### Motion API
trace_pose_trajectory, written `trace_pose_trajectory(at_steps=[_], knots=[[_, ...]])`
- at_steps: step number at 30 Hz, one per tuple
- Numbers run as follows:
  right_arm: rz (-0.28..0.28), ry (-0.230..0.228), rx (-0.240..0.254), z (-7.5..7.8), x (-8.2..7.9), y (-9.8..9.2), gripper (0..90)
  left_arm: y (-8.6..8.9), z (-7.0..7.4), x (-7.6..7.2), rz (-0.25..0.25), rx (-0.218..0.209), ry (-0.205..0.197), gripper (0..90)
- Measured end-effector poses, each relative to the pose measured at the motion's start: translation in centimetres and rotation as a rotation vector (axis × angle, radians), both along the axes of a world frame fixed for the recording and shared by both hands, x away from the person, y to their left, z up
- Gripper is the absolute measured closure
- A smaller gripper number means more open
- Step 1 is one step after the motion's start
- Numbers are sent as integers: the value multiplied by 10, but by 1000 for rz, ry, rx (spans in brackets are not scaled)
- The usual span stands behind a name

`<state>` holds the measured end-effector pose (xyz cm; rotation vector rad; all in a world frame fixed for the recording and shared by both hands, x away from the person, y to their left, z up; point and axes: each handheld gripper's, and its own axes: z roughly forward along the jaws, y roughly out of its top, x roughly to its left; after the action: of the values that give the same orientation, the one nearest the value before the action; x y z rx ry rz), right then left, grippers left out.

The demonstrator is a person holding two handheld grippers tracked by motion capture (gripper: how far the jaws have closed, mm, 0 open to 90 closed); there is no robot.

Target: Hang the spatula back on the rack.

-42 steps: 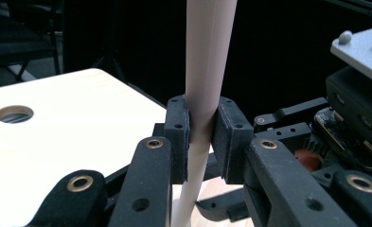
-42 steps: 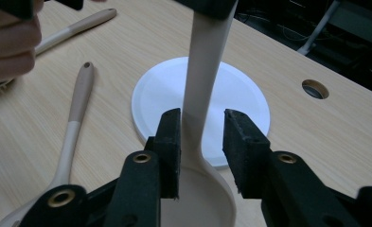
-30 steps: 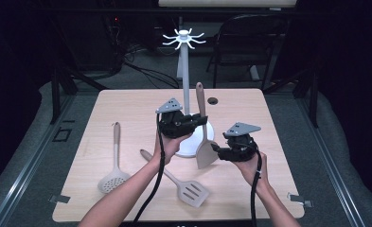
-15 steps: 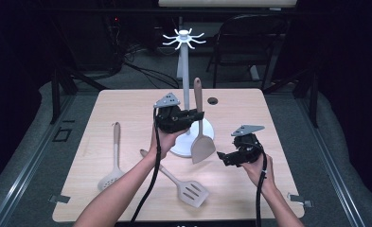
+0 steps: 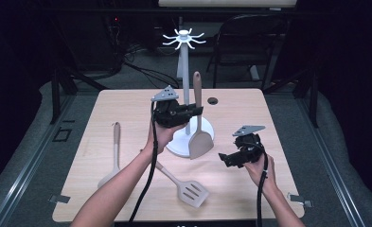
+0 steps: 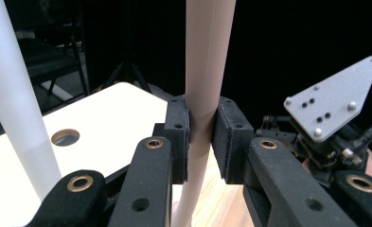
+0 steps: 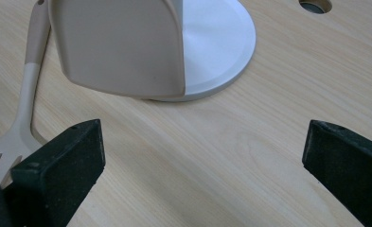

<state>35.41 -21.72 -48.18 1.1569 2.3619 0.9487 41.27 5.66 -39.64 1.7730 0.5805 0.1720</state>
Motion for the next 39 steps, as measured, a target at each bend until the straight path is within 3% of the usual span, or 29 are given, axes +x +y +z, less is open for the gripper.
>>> trace_pose_trajectory(at_steps=[23,39], knots=[[8,-22,-24,2,-1,-1,0,-2,38,13,-1,-15,-33,774],[16,-19,-28,0,-1,2,0,1,52,21,9,-43,-18,774]])
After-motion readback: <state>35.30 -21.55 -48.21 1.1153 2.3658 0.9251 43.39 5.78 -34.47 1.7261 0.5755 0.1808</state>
